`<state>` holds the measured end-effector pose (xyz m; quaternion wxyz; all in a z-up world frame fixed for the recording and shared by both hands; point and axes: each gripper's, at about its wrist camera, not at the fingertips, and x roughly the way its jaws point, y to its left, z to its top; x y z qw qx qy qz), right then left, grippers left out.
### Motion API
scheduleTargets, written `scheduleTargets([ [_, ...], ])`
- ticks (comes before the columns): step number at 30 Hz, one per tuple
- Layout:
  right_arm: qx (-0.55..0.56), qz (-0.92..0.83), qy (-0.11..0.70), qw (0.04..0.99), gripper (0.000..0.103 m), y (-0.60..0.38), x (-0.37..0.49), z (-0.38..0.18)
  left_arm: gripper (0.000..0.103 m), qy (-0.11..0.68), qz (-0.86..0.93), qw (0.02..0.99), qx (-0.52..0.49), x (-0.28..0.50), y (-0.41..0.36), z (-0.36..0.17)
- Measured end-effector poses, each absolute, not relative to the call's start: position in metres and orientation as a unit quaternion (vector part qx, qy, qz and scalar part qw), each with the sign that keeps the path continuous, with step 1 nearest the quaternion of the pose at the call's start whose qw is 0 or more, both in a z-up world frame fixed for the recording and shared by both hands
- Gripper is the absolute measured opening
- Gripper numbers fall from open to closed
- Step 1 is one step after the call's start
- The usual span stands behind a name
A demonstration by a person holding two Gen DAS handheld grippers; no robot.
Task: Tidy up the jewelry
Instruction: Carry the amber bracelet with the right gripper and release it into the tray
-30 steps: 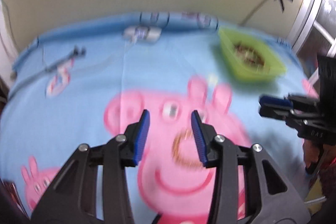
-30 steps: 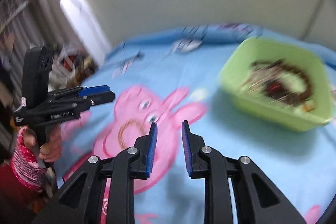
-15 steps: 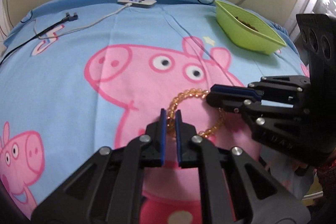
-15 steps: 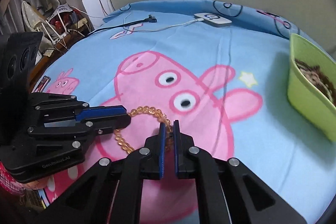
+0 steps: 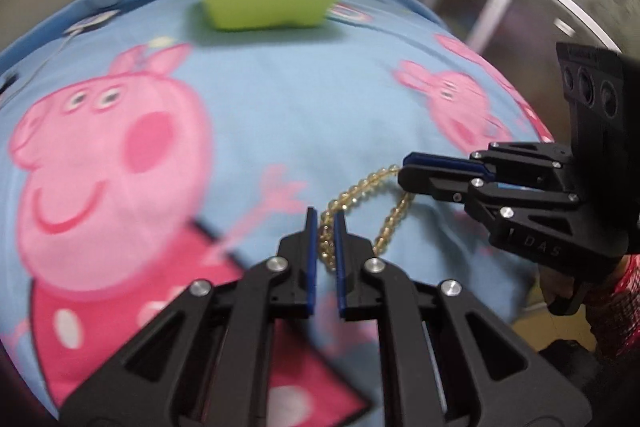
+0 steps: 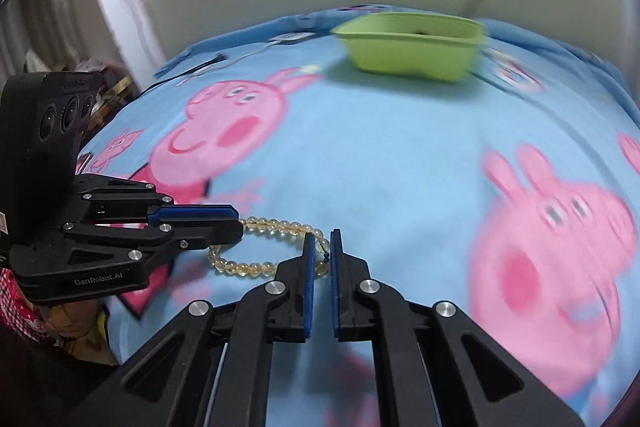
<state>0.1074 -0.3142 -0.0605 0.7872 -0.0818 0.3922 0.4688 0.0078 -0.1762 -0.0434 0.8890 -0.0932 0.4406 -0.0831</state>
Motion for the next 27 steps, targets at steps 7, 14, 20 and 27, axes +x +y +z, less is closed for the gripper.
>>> scheduleTargets([
  [7,-0.048,0.442,0.388,0.807,0.0,-0.347,0.106,-0.062,0.008,0.448,-0.077,0.888,-0.061,0.015,-0.198,-0.042],
  [14,-0.059,0.459,0.376,0.803,0.009,-0.344,0.098,-0.061,0.023,0.449,-0.074,0.888,-0.072,0.003,-0.187,-0.034],
  [20,-0.123,0.455,0.356,0.807,0.0,-0.326,0.09,-0.069,0.008,0.454,-0.081,0.887,-0.033,0.007,-0.206,-0.044],
  [27,-0.09,0.481,0.349,0.799,0.0,-0.323,0.105,-0.051,0.007,0.45,-0.094,0.886,-0.052,0.026,-0.193,-0.027],
])
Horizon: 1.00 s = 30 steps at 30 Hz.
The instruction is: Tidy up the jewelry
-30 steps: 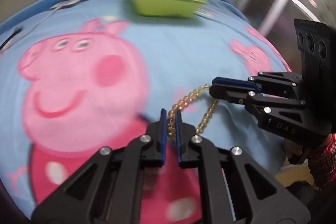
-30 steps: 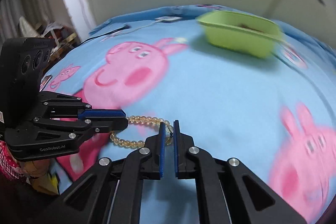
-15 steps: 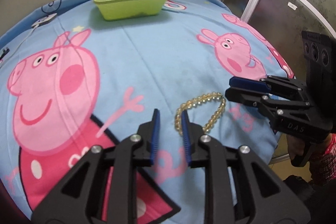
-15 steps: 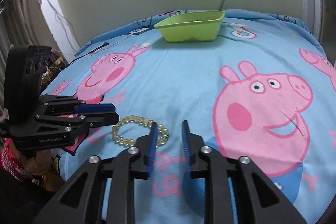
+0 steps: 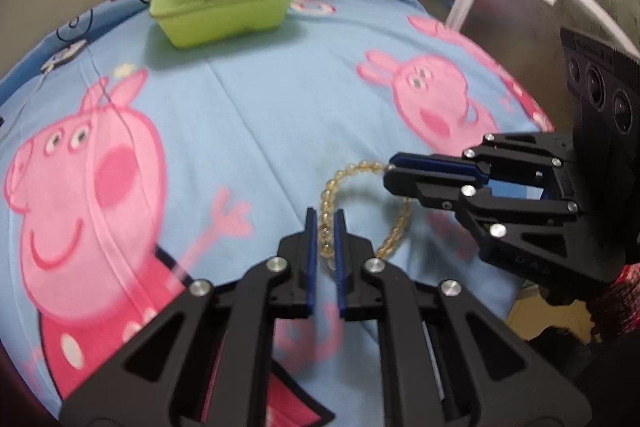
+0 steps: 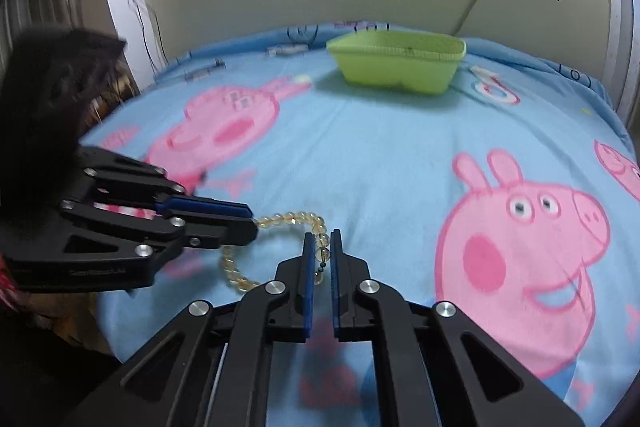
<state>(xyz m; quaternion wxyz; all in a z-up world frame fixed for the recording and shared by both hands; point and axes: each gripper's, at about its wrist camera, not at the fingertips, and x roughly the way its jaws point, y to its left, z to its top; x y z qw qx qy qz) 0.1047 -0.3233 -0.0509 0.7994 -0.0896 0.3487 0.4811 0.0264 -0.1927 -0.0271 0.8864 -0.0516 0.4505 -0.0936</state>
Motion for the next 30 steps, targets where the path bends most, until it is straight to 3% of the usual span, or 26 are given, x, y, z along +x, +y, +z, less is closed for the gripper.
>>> scheduleTargets([
  [11,0.007,0.487,0.305,0.819,0.0,-0.277,0.224,0.011,0.007,0.383,-0.047,0.919,-0.08,0.16,-0.127,0.044],
  [18,0.021,0.439,0.317,0.84,0.0,-0.239,0.312,0.005,0.008,0.367,-0.011,0.927,-0.075,0.255,-0.111,0.05],
  [20,0.013,0.417,0.325,0.849,0.0,-0.231,0.327,-0.006,0.02,0.374,0.016,0.926,-0.056,0.274,-0.109,0.042],
  [24,0.063,0.403,0.324,0.853,0.0,-0.255,0.329,-0.006,0.021,0.347,0.052,0.934,-0.067,0.261,-0.089,0.051],
  [26,0.077,0.402,0.313,0.857,0.0,-0.27,0.318,-0.001,0.035,0.336,0.071,0.936,-0.075,0.244,-0.08,0.055],
  [27,0.079,0.402,0.309,0.858,0.0,-0.276,0.311,0.0,0.037,0.33,0.08,0.937,-0.076,0.231,-0.078,0.057],
  [30,0.092,0.401,0.307,0.858,0.018,-0.296,0.282,0.001,0.042,0.323,0.099,0.939,-0.066,0.195,-0.08,0.055],
])
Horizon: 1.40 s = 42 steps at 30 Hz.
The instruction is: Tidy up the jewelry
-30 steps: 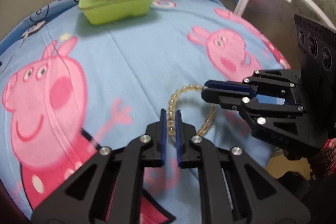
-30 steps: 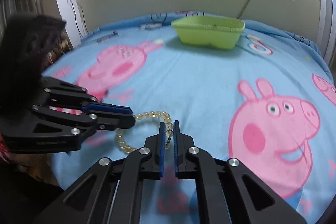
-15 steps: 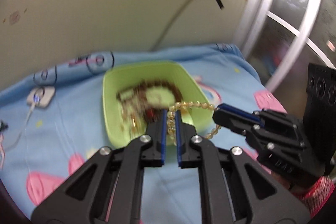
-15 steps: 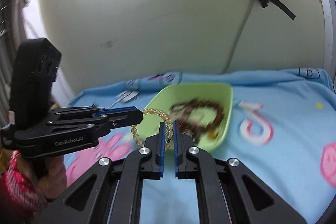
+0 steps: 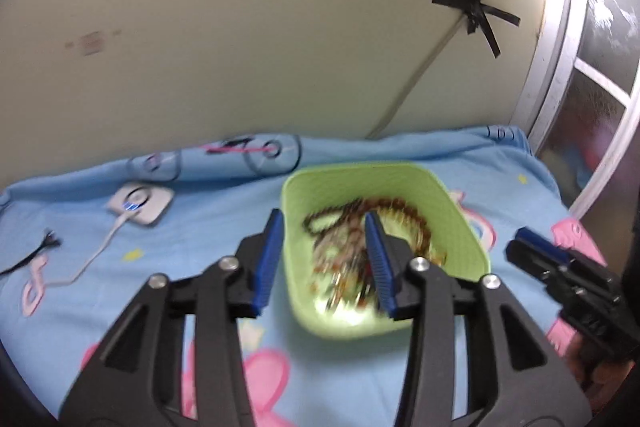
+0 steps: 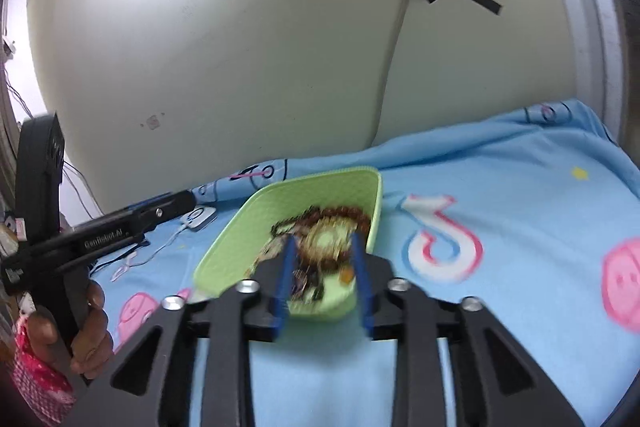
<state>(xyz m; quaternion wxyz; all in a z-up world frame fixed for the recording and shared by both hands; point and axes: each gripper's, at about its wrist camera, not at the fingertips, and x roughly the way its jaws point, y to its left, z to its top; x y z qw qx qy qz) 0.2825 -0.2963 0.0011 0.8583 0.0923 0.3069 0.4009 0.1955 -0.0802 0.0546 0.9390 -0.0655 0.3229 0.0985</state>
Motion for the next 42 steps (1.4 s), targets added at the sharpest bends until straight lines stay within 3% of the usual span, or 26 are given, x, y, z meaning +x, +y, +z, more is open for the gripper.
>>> scheduleTargets([
  [2,0.104,0.407,0.31,0.853,0.029,-0.304,0.261,-0.002,0.051,0.329,0.12,0.936,-0.047,0.168,-0.09,0.046],
  [5,0.115,0.41,0.329,0.843,0.035,-0.31,0.226,-0.012,0.067,0.339,0.133,0.931,-0.03,0.13,-0.106,0.028],
  [8,0.128,0.404,0.348,0.836,0.043,-0.317,0.191,-0.025,0.073,0.344,0.143,0.928,-0.021,0.093,-0.122,0.014],
  [13,0.125,0.407,0.387,0.818,0.044,-0.319,0.142,-0.042,0.097,0.337,0.172,0.925,-0.015,0.037,-0.14,0.005],
  [24,0.126,0.413,0.403,0.807,0.044,-0.327,0.083,-0.056,0.097,0.344,0.193,0.918,-0.044,-0.029,-0.148,-0.007],
  [42,0.123,0.433,0.411,0.793,0.044,-0.327,0.068,-0.057,0.097,0.384,0.217,0.896,-0.042,-0.039,-0.155,-0.026],
])
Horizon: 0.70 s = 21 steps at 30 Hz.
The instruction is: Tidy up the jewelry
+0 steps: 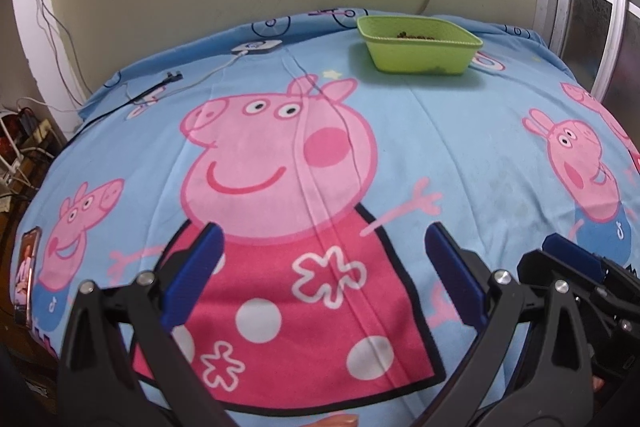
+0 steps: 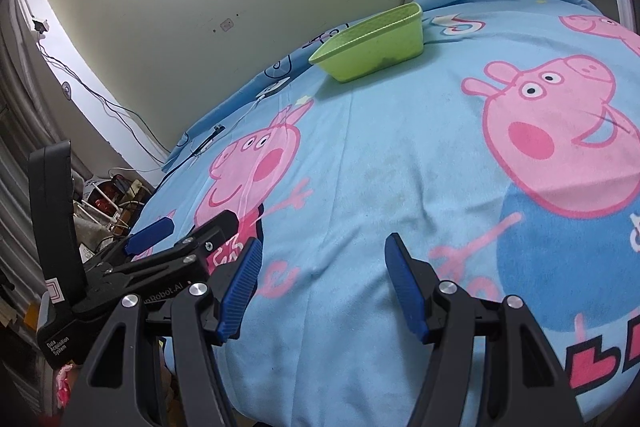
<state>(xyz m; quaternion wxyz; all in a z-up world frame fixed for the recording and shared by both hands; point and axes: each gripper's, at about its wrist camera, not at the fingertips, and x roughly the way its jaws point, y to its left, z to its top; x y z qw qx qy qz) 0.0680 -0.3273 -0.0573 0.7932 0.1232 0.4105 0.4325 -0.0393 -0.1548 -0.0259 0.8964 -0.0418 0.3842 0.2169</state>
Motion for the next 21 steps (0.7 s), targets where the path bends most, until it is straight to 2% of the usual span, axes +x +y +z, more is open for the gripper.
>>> scheduleTargets([
  [21,0.13,0.42,0.408,0.8,0.044,-0.339,0.068,-0.066,0.097,0.42,0.206,0.883,-0.042,-0.026,-0.164,-0.048],
])
